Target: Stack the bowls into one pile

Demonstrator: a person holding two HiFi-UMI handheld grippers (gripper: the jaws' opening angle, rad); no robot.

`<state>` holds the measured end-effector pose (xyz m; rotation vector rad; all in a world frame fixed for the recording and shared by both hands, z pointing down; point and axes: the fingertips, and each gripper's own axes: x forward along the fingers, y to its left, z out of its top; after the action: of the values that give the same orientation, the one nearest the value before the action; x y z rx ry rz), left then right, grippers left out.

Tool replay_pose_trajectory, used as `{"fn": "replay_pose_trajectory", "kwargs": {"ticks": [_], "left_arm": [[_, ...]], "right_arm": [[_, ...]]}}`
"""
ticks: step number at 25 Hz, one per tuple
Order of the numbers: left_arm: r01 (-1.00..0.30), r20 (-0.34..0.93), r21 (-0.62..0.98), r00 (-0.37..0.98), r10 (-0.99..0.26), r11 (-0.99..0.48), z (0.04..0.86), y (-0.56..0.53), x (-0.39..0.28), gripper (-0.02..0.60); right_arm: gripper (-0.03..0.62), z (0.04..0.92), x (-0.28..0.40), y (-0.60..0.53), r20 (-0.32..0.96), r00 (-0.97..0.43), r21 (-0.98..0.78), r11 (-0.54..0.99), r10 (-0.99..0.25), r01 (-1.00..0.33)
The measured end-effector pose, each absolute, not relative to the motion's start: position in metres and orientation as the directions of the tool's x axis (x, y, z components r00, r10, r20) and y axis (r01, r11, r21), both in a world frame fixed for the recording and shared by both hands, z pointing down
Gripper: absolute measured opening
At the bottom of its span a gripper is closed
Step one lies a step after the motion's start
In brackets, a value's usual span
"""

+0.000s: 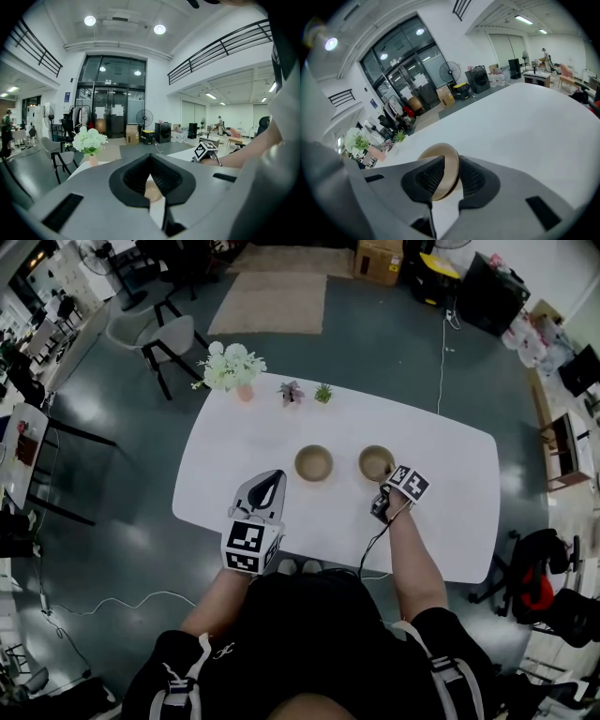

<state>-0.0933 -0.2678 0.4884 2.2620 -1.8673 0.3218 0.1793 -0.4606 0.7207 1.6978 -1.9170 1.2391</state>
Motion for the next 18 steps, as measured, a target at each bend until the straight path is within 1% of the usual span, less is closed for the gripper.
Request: {"fn": "replay_pose_trajectory", "kwargs": {"ticks": [1, 4, 6, 7, 10, 12, 13, 16, 18], "left_arm": [[-0.982, 0.282, 0.009, 0.184, -0.941, -0.19, 0.488, -0.266, -0.092, 0.014], [-0.981, 0.273, 0.009, 0.19, -0.943, -0.195, 0.486, -0.262, -0.09, 0.014], [-0.979, 0.267, 0.009, 0.2, -0.943, -0.205, 0.484, -0.261, -0.088, 0.014], [-0.977, 0.262, 0.009, 0.206, -0.943, -0.211, 0.482, -0.26, -0.086, 0.014], [-0.973, 0.243, 0.01, 0.227, -0.943, -0.231, 0.476, -0.26, -0.08, 0.014], [-0.971, 0.228, 0.011, 0.237, -0.944, -0.24, 0.471, -0.26, -0.077, 0.014], [-0.969, 0.222, 0.013, 0.242, -0.945, -0.245, 0.469, -0.26, -0.074, 0.014], [-0.965, 0.204, 0.012, 0.258, -0.944, -0.261, 0.46, -0.261, -0.066, 0.014], [-0.962, 0.181, 0.01, 0.27, -0.946, -0.273, 0.452, -0.263, -0.061, 0.014]], "right_arm": [[0.116, 0.717, 0.18, -0.461, 0.694, -0.259, -0.396, -0.055, -0.672, -0.917], [0.126, 0.698, 0.181, -0.46, 0.642, -0.24, -0.353, -0.003, -0.728, -0.936], [0.124, 0.676, 0.182, -0.459, 0.571, -0.227, -0.322, 0.039, -0.789, -0.946], [0.124, 0.661, 0.182, -0.458, 0.519, -0.23, -0.309, 0.07, -0.823, -0.948], [0.096, 0.605, 0.174, -0.453, 0.326, -0.267, -0.264, 0.184, -0.907, -0.947], [0.061, 0.56, 0.171, -0.442, 0.206, -0.275, -0.213, 0.231, -0.939, -0.949], [0.043, 0.536, 0.169, -0.434, 0.149, -0.274, -0.19, 0.245, -0.95, -0.951], [0.015, 0.471, 0.165, -0.405, -0.005, -0.275, -0.124, 0.273, -0.962, -0.954], [0.014, 0.44, 0.16, -0.384, -0.072, -0.281, -0.085, 0.287, -0.957, -0.954]]}}
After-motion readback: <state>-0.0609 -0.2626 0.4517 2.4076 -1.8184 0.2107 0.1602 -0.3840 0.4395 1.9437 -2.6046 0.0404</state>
